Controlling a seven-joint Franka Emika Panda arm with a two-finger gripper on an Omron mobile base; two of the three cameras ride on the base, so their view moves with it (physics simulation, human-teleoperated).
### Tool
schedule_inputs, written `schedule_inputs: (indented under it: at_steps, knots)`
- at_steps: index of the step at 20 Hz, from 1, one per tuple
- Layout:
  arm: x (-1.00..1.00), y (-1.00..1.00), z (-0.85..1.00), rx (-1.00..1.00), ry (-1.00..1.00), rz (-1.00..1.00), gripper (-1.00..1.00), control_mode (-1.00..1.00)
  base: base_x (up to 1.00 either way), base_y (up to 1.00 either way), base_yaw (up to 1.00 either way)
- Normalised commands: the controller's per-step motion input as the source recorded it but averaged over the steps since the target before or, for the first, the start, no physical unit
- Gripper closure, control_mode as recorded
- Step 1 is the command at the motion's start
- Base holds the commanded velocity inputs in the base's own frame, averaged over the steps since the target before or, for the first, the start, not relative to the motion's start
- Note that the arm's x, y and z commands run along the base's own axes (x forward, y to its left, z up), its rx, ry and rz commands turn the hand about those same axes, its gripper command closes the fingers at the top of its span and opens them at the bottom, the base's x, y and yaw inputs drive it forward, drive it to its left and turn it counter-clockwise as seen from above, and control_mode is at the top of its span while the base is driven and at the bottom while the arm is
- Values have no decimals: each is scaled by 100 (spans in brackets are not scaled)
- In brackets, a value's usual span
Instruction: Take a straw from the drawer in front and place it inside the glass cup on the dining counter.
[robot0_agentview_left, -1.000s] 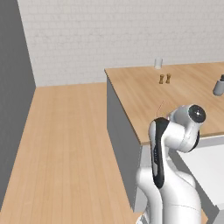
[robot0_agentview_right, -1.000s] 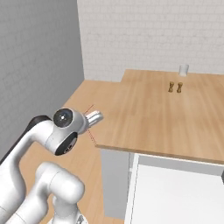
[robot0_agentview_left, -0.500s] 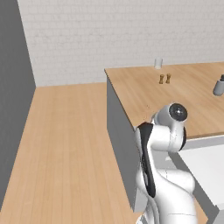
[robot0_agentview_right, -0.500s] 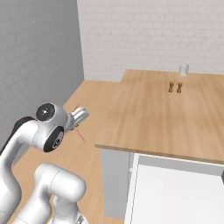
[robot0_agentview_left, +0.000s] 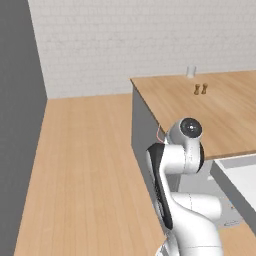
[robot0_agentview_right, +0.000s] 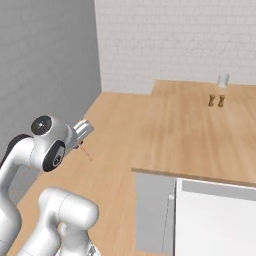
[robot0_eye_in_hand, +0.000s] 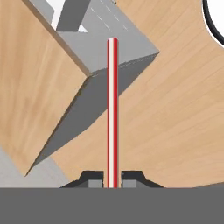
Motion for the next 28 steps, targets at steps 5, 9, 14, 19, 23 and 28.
schedule_inputs:
  at_steps: [5, 9, 14, 19, 23, 28]
  knots:
    - [0, 0, 0, 0, 0, 0, 100, 100, 11, 68, -1]
    - [0, 0, 0, 0, 0, 0, 100, 100, 65, 51, -6]
    - [0, 0, 0, 0, 0, 0, 100, 100, 94, 45, -17]
    - [0, 0, 0, 0, 0, 0, 100, 100, 100, 39, -31]
    - [0, 0, 0, 0, 0, 0, 100, 100, 100, 58, -33]
    - [0, 0, 0, 0, 0, 0, 100, 100, 100, 92, -27]
